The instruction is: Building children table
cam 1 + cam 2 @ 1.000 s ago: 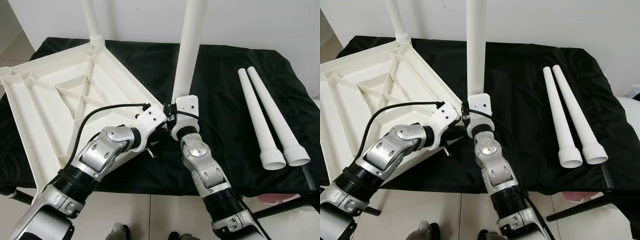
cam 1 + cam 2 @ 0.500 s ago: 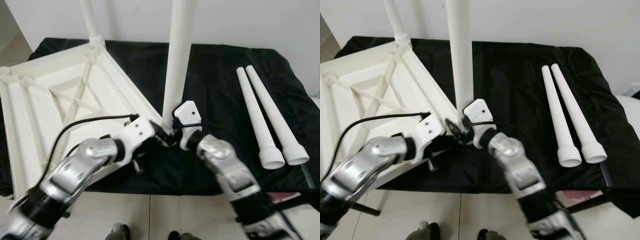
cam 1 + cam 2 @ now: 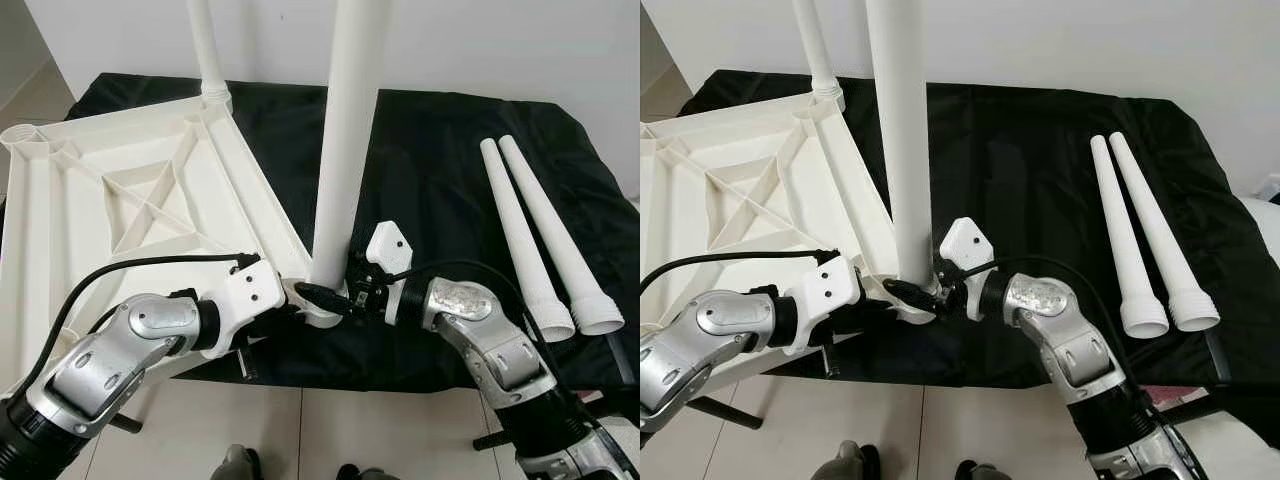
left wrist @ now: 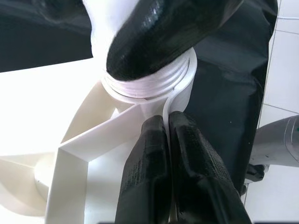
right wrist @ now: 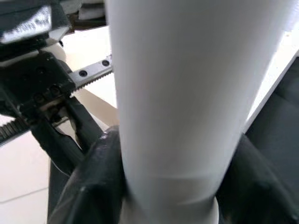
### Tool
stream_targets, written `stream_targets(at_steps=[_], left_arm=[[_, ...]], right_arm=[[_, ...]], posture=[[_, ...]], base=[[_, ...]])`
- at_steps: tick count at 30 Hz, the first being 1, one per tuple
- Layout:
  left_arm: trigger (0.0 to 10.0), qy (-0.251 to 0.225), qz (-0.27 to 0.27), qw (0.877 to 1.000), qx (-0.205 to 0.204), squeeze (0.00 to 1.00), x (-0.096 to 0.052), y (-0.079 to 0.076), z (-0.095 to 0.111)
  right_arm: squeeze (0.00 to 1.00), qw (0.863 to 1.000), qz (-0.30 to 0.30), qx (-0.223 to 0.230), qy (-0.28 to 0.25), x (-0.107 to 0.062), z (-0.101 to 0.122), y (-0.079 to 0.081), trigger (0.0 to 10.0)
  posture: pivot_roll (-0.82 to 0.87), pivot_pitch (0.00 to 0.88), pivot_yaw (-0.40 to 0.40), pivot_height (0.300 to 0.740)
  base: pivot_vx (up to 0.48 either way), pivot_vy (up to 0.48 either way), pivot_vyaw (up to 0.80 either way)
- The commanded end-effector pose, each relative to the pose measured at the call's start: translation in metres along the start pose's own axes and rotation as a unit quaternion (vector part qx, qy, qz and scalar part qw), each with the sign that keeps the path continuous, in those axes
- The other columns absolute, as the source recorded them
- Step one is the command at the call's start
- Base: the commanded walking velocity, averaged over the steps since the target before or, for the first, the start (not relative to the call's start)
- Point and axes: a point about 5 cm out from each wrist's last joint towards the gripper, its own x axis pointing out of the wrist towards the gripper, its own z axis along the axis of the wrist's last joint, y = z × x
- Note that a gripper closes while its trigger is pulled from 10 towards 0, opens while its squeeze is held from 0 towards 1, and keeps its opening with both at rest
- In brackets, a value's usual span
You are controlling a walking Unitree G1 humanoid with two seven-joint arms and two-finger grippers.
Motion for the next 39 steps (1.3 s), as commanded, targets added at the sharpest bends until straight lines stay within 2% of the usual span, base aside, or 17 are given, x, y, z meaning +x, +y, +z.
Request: stream_targets(at_steps=[1,3,11,12,14,15,19,21,26,27,29,30,33,34,35,36,39], left_arm=[[0.0,-0.04,-0.053,0.997,0.042,0.0,-0.001,-0.006,0.02],[0.0,-0.044,-0.049,0.997,0.041,0.0,0.001,-0.004,0.021],[0.0,-0.074,-0.004,0.997,0.013,0.0,0.02,0.012,0.03],[0.0,-0.072,0.014,0.997,0.008,0.0,0.03,0.02,0.03],[0.0,-0.071,0.022,0.997,0.007,0.0,0.035,0.024,0.031],[0.0,-0.071,0.051,0.996,0.0,0.0,0.045,0.034,0.035],[0.0,-0.071,0.059,0.996,-0.003,0.0,0.05,0.038,0.037],[0.0,-0.058,0.081,0.995,-0.004,0.0,0.058,0.048,0.038],[0.0,-0.054,0.079,0.995,-0.002,0.0,0.064,0.052,0.039],[0.0,-0.055,0.088,0.995,0.0,0.0,0.067,0.058,0.043],[0.0,-0.053,0.097,0.994,0.001,0.0,0.067,0.061,0.044],[0.0,-0.052,0.1,0.994,0.0,0.0,0.065,0.062,0.042],[0.0,-0.051,0.101,0.994,0.0,0.0,0.061,0.061,0.04],[0.0,-0.05,0.1,0.994,0.001,0.0,0.059,0.06,0.039],[0.0,-0.05,0.098,0.994,0.002,0.0,0.057,0.058,0.038],[0.0,-0.049,0.095,0.994,0.005,0.0,0.054,0.056,0.037],[0.0,-0.049,0.094,0.994,0.006,0.0,0.054,0.057,0.037]], right_arm=[[0.0,1.0,-0.022,0.012,0.019,-0.003,-0.01,-0.001,0.0],[0.0,0.999,-0.03,0.015,0.023,-0.002,-0.012,-0.001,0.0],[0.0,0.98,-0.174,0.023,0.098,0.01,-0.046,-0.007,0.0],[0.0,0.964,-0.232,0.03,0.124,0.016,-0.056,-0.009,0.0],[0.0,0.956,-0.258,0.033,0.137,0.019,-0.061,-0.009,0.0],[0.0,0.927,-0.332,0.042,0.167,0.024,-0.07,-0.011,0.0],[0.0,0.915,-0.359,0.048,0.179,0.025,-0.073,-0.012,0.0],[0.0,0.895,-0.403,0.063,0.182,0.03,-0.076,-0.012,0.0],[0.0,0.881,-0.432,0.063,0.184,0.036,-0.077,-0.012,0.0],[0.0,0.869,-0.459,0.061,0.177,0.041,-0.073,-0.015,0.0],[0.0,0.873,-0.459,0.055,0.159,0.047,-0.067,-0.017,0.0],[0.0,0.88,-0.45,0.055,0.143,0.048,-0.063,-0.018,10.0],[0.0,0.9,-0.421,0.049,0.103,0.051,-0.051,-0.018,10.0],[0.54,0.911,-0.401,0.051,0.087,0.051,-0.046,-0.017,10.0],[1.0,0.918,-0.386,0.049,0.071,0.05,-0.041,-0.017,10.0],[1.0,0.929,-0.364,0.048,0.048,0.048,-0.034,-0.018,10.0],[1.0,0.929,-0.364,0.047,0.044,0.049,-0.033,-0.019,10.0]], posture=[[0.08,0.168,-0.03,0.74],[0.08,0.168,-0.03,0.74],[0.07,0.171,-0.037,0.74],[0.07,0.174,-0.036,0.74],[0.07,0.174,-0.036,0.74],[0.07,0.175,-0.032,0.74],[0.07,0.176,-0.032,0.74],[0.07,0.176,-0.026,0.74],[0.07,0.175,-0.024,0.74],[0.07,0.174,-0.022,0.74],[0.07,0.174,-0.022,0.74],[0.07,0.175,-0.023,0.74],[0.07,0.175,-0.024,0.74],[0.08,0.175,-0.024,0.74],[0.08,0.175,-0.024,0.74],[0.08,0.176,-0.024,0.74],[0.08,0.176,-0.024,0.74]], base=[[0.0,0.0,0.0],[0.0,0.0,0.0],[0.0,0.0,0.0],[0.0,0.0,0.0],[0.0,0.0,0.0],[0.0,0.0,0.0],[0.0,0.0,0.0],[0.0,0.0,0.0],[0.0,0.0,0.0],[0.0,0.0,0.0],[0.0,0.0,0.0],[0.0,0.0,0.0],[0.0,0.0,0.0],[0.0,0.0,0.0],[0.0,0.0,0.0],[0.0,0.0,0.0],[0.0,0.0,0.0]])
